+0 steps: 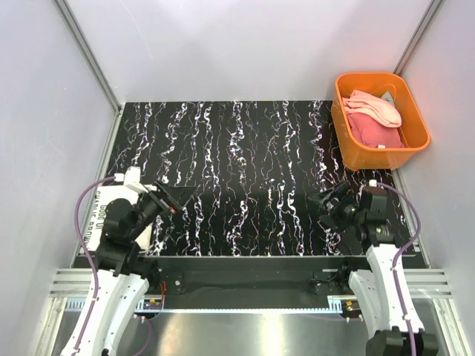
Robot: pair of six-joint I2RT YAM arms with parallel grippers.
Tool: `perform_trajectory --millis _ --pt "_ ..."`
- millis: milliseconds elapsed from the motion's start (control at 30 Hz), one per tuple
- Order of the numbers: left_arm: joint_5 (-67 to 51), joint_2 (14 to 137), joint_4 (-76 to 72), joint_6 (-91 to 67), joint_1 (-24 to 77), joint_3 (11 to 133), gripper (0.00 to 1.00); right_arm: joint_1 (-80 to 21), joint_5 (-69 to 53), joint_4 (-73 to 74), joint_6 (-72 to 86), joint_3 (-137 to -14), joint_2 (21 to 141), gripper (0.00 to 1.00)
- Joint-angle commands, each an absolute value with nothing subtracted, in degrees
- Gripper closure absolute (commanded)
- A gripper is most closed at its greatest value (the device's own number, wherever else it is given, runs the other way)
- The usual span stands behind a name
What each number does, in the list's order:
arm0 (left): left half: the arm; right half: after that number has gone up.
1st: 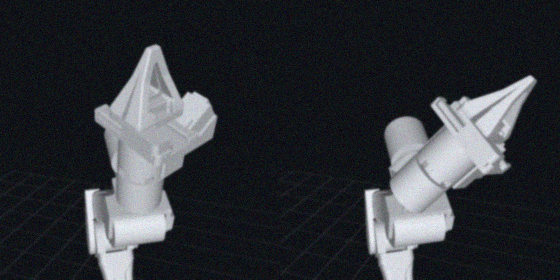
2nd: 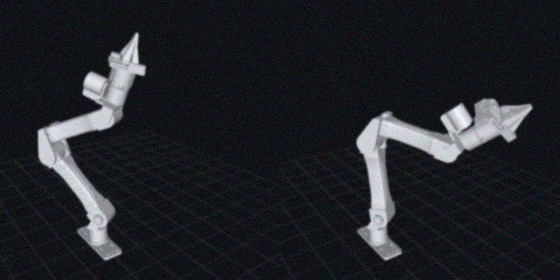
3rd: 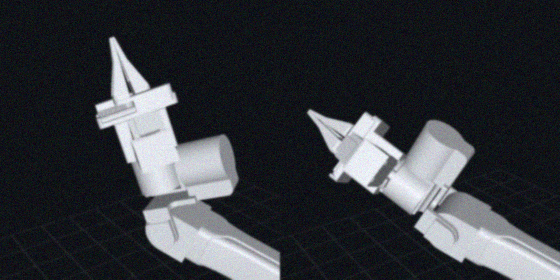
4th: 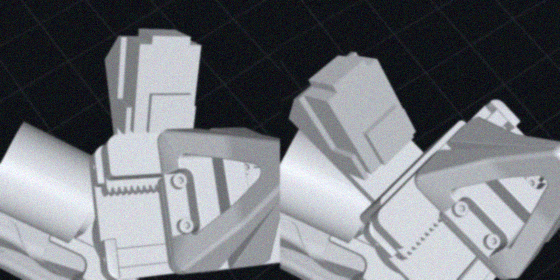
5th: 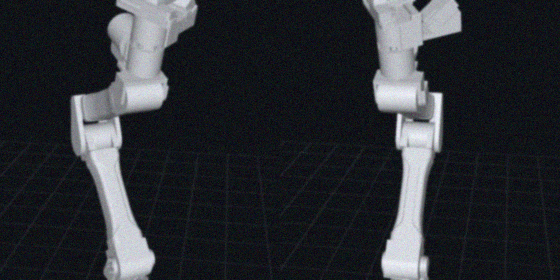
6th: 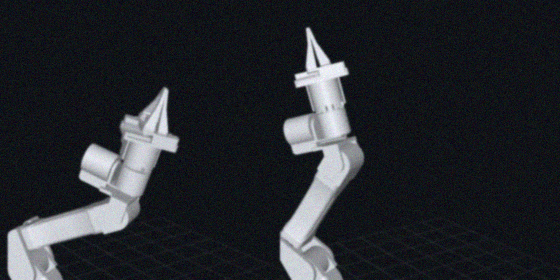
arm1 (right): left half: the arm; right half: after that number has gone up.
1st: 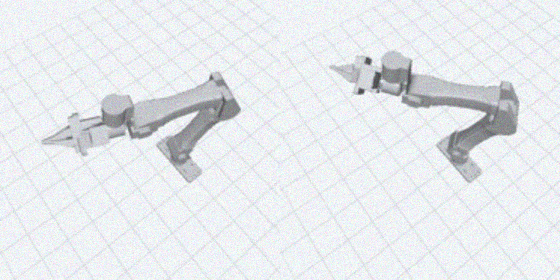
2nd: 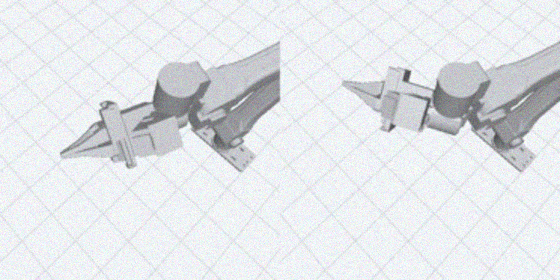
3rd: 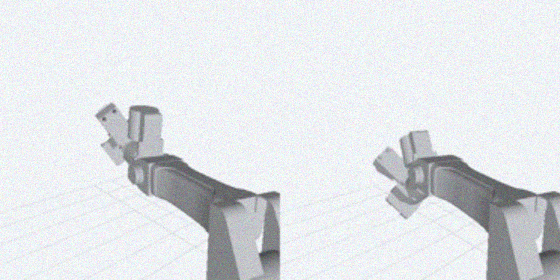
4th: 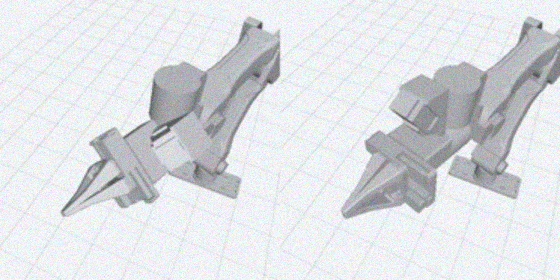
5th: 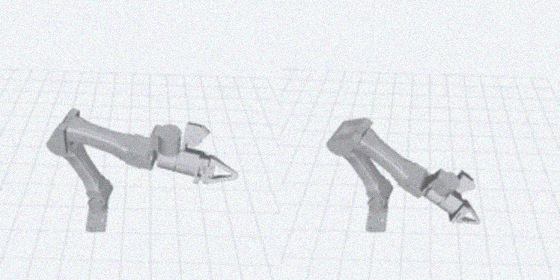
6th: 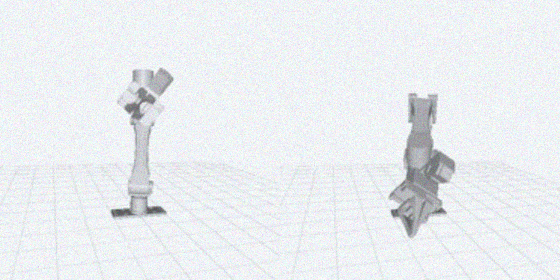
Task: Fold and stack the t-shirts
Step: Grab the tshirt from the pile
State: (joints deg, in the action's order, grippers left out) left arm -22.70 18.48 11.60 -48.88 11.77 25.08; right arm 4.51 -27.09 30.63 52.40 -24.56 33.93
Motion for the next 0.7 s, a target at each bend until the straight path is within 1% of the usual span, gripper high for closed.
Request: perform_trajectory --millis 0,67,100,167,200,267,300,333,367,533,567,600,667 --pt "-9.43 22.84 27.05 -46.50 11.60 32.42 0.01 4.66 -14.43 35.06 45.10 -33.38 40.93 0.00" --pt "-8.44 26.52 30.39 -44.75 11.60 36.53 0.01 4.66 -13.01 35.42 42.19 -39.70 47.00 0.00" --pt "-8.09 27.76 31.45 -44.30 11.60 37.87 0.01 4.75 -9.44 36.29 43.14 -41.81 48.85 0.00" --pt "-8.17 30.31 35.05 -42.38 11.60 41.73 0.01 5.18 -6.86 36.05 45.27 -46.74 53.51 0.00" --pt "-8.09 30.24 35.68 -41.49 11.51 42.70 0.01 5.36 -7.20 34.30 44.22 -48.06 55.00 0.00" --pt "-5.30 28.92 39.00 -40.34 11.51 45.25 0.01 5.45 -3.63 32.87 42.72 -57.16 63.50 0.01" --pt "-3.88 28.48 40.15 -40.17 11.51 45.96 0.01 5.80 -2.91 33.05 42.71 -57.22 63.54 0.00" --pt "-3.26 27.52 41.12 -39.38 11.43 46.49 0.01 6.06 -2.03 33.74 41.67 -63.22 68.77 0.00" --pt "-3.43 27.16 41.22 -35.46 11.51 47.10 0.01 6.15 -0.72 34.18 41.40 -66.50 71.43 0.00" --pt "-6.41 27.68 41.31 -28.49 11.51 50.89 0.01 6.85 10.80 34.28 37.97 -88.21 88.65 0.01" --pt "-7.29 28.29 41.31 -27.61 11.51 51.06 0.01 7.29 10.98 34.19 37.62 -91.55 91.12 0.03" --pt "-9.21 28.82 41.31 -26.90 11.51 51.33 0.01 7.64 11.51 34.28 36.57 -97.85 96.01 0.03" --pt "-11.24 30.23 41.22 -25.76 11.43 51.24 0.01 8.26 12.82 34.19 34.99 -104.03 100.87 0.06"
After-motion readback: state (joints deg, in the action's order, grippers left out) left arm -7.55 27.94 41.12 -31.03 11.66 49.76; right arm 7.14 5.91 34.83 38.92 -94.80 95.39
